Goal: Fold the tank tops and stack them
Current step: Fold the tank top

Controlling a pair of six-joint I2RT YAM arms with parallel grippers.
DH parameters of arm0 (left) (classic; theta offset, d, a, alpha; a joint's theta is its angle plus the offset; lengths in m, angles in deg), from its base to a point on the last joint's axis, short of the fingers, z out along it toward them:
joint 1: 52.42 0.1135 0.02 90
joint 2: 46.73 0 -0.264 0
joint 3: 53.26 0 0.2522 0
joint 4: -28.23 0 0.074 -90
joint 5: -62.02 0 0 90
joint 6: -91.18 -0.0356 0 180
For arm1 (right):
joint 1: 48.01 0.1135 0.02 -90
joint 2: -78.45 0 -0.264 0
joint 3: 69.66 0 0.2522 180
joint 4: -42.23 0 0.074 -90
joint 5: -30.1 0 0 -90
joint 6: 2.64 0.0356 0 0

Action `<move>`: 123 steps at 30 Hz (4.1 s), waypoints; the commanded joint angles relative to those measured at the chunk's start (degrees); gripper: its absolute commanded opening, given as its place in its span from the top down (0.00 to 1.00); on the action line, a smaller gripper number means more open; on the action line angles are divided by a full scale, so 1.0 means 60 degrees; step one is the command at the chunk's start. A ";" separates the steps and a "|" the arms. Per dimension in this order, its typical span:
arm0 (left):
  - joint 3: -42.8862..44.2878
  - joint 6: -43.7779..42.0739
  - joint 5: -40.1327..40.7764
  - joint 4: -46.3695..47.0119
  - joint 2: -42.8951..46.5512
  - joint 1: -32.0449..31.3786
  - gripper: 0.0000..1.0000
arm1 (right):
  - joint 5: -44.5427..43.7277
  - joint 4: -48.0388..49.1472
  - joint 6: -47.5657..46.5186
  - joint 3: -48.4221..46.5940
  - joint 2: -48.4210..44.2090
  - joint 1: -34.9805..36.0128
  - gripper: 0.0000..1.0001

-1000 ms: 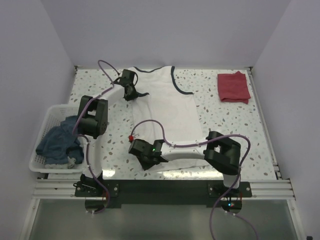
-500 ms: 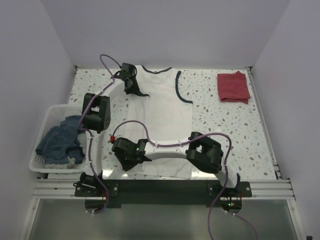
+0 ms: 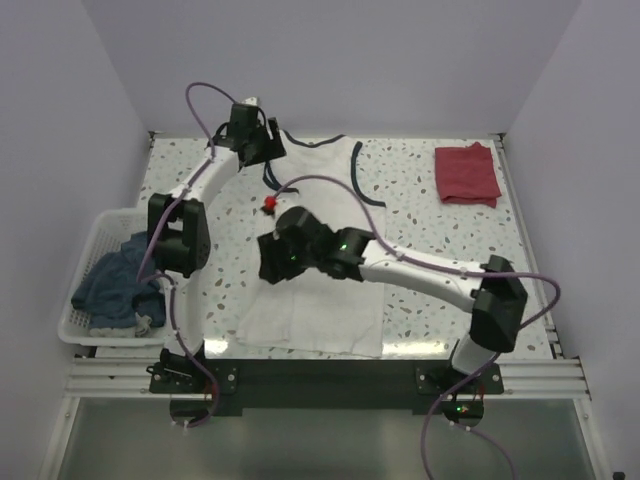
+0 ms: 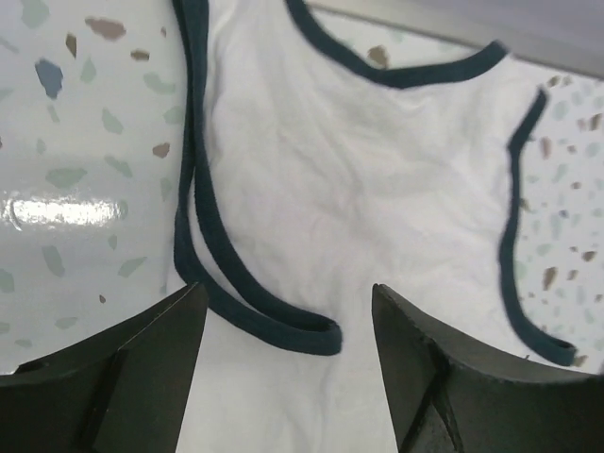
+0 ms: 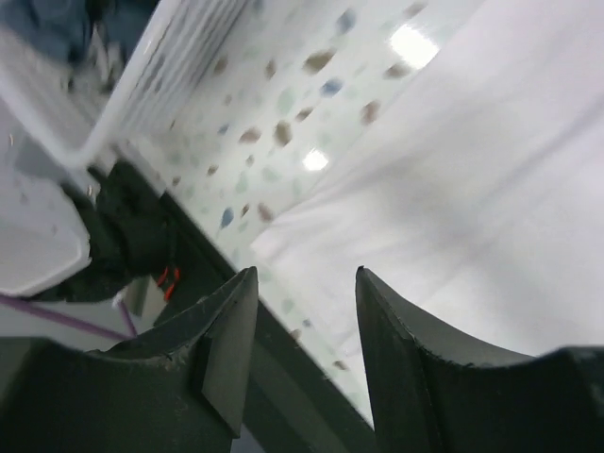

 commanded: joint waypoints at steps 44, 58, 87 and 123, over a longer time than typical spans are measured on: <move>-0.6565 0.2238 0.0813 0.1040 0.4072 -1.0426 0.43 | 0.0185 -0.0744 -0.2075 -0.2030 0.4097 -0.8992 0.94; -0.5509 0.2531 0.1473 -0.0221 0.2754 -1.1160 0.60 | 0.0229 -0.0671 -0.2002 -0.2016 0.4097 -0.9050 0.99; -0.6415 0.2457 0.2147 0.0291 0.4932 -1.1015 1.00 | 0.0009 -0.1212 -0.1372 -0.2441 0.3761 -0.9300 1.00; -1.2714 0.6164 0.3421 -0.0616 1.0560 -1.0077 1.00 | -0.1133 -0.1314 0.1514 -0.5866 0.5383 -0.6108 1.00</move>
